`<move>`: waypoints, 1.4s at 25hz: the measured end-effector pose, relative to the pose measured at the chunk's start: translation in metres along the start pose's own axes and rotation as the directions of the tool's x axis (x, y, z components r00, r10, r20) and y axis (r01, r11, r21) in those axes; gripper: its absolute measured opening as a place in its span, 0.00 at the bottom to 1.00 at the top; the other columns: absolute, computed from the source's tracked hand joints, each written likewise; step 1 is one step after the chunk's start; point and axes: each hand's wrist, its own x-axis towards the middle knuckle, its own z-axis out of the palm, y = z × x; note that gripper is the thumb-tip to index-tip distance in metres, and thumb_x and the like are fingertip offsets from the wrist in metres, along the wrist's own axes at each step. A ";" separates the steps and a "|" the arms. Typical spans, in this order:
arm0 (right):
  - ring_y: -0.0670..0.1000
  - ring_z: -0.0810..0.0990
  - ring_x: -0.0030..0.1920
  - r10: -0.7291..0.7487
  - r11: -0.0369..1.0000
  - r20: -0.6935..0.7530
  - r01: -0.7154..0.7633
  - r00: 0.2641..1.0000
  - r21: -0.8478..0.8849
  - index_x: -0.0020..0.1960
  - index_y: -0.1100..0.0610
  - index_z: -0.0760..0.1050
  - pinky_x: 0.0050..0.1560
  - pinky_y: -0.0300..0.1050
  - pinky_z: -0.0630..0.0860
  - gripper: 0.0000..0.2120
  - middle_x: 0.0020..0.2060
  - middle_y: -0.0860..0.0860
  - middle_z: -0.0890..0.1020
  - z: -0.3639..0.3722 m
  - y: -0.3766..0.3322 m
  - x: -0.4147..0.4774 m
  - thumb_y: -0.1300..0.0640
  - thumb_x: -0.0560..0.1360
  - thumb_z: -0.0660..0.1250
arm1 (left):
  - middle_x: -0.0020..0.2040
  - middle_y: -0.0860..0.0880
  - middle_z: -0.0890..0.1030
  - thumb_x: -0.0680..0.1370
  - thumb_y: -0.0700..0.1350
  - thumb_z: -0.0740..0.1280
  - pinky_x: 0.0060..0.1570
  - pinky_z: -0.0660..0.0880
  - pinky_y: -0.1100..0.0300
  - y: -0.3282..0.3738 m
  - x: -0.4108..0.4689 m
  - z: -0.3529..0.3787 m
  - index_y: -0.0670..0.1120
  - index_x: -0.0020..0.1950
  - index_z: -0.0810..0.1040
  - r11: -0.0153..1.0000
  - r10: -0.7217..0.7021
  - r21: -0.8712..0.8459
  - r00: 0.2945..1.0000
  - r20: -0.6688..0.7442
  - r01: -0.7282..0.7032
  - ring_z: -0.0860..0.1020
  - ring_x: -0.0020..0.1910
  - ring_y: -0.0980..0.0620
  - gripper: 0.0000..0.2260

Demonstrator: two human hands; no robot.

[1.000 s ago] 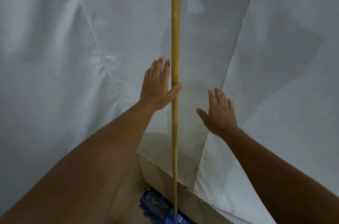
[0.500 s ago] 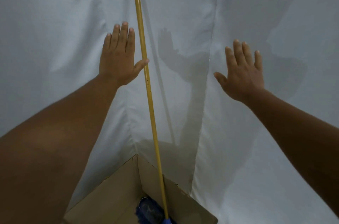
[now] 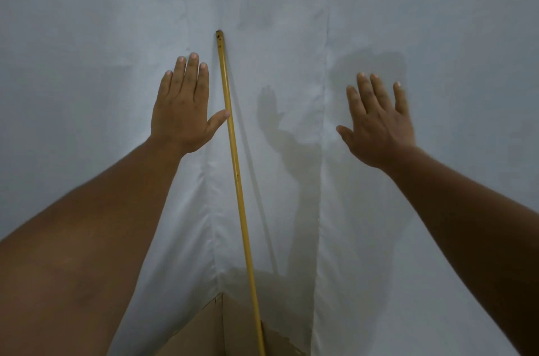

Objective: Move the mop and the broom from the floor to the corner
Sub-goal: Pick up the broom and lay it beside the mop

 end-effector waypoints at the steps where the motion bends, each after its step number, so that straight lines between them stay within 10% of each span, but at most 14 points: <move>1: 0.58 0.51 0.75 0.006 1.000 -0.006 -0.006 1.000 -0.029 0.74 0.59 0.53 0.73 0.61 0.45 0.35 0.76 0.59 0.55 -0.012 0.000 -0.002 0.42 0.74 0.58 | 0.78 0.35 0.53 0.78 0.65 0.51 0.74 0.50 0.43 -0.002 0.001 -0.007 0.37 0.76 0.50 1.000 0.002 -0.019 1.000 -0.026 -0.002 0.51 0.77 0.37 0.39; 18: 0.59 0.53 0.75 0.173 0.978 -0.148 -0.151 0.974 0.145 0.73 0.58 0.53 0.72 0.63 0.49 0.32 0.75 0.59 0.57 -0.157 -0.009 -0.020 0.41 0.76 0.54 | 0.78 0.37 0.51 0.77 0.66 0.49 0.75 0.48 0.45 -0.018 -0.017 -0.086 0.37 0.77 0.48 0.987 0.101 -0.119 0.994 -0.030 -0.104 0.49 0.77 0.39 0.40; 26: 0.58 0.51 0.75 0.048 0.998 -0.024 -0.047 0.999 0.038 0.74 0.58 0.53 0.72 0.61 0.46 0.32 0.76 0.58 0.56 -0.144 -0.006 -0.020 0.43 0.76 0.57 | 0.78 0.37 0.52 0.77 0.65 0.49 0.74 0.50 0.44 -0.006 -0.027 -0.089 0.37 0.77 0.50 0.993 0.049 -0.107 0.999 0.000 -0.049 0.50 0.77 0.38 0.39; 35: 0.58 0.53 0.75 -0.248 0.921 -0.049 0.251 0.968 0.299 0.73 0.59 0.56 0.72 0.62 0.49 0.32 0.75 0.59 0.59 -0.120 -0.149 0.010 0.44 0.76 0.58 | 0.78 0.37 0.53 0.78 0.65 0.51 0.74 0.49 0.44 -0.092 -0.120 -0.134 0.37 0.77 0.49 0.982 -0.160 0.123 0.975 0.157 0.141 0.50 0.77 0.38 0.38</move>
